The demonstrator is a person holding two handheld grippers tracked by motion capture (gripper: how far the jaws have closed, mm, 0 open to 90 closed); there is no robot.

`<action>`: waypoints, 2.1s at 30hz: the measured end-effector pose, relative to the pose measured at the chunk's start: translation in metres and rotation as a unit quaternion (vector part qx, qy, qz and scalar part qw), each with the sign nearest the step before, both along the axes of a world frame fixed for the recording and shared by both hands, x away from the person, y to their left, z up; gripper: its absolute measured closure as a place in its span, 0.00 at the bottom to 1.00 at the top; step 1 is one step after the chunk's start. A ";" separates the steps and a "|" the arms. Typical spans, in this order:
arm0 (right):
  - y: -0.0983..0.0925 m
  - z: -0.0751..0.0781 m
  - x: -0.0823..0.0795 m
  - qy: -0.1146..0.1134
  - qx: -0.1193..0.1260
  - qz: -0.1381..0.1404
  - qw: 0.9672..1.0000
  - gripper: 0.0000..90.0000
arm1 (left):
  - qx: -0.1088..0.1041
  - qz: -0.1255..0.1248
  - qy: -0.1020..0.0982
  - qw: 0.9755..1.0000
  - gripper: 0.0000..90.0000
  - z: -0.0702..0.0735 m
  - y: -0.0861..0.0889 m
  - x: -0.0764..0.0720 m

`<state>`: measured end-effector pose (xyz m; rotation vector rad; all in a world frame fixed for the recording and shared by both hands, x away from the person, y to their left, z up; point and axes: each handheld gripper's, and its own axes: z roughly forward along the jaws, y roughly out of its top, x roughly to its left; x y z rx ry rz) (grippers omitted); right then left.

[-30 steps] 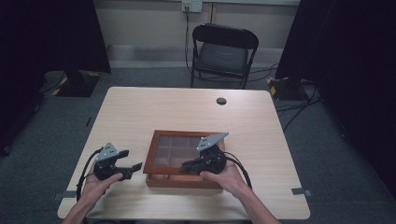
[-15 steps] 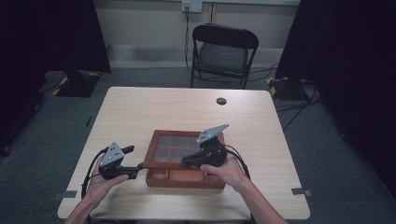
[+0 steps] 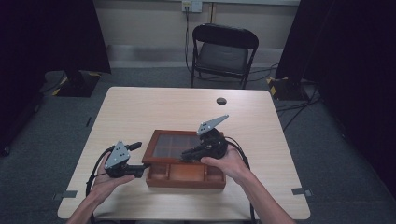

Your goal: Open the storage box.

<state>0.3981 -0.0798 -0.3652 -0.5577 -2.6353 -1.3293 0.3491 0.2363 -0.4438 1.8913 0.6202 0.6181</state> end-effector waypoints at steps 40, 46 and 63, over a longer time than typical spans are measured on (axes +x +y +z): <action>-0.072 0.030 0.005 -0.053 0.116 -0.112 0.985 0.42 | -0.049 -0.020 0.009 0.999 0.42 0.022 -0.008 0.022; -0.099 0.027 -0.005 -0.071 0.144 -0.143 0.977 0.36 | -0.066 -0.016 0.017 0.998 0.41 0.023 -0.007 0.026; -0.112 -0.002 -0.020 -0.092 0.136 -0.153 0.975 0.32 | -0.080 -0.017 0.029 0.996 0.41 0.031 -0.006 0.036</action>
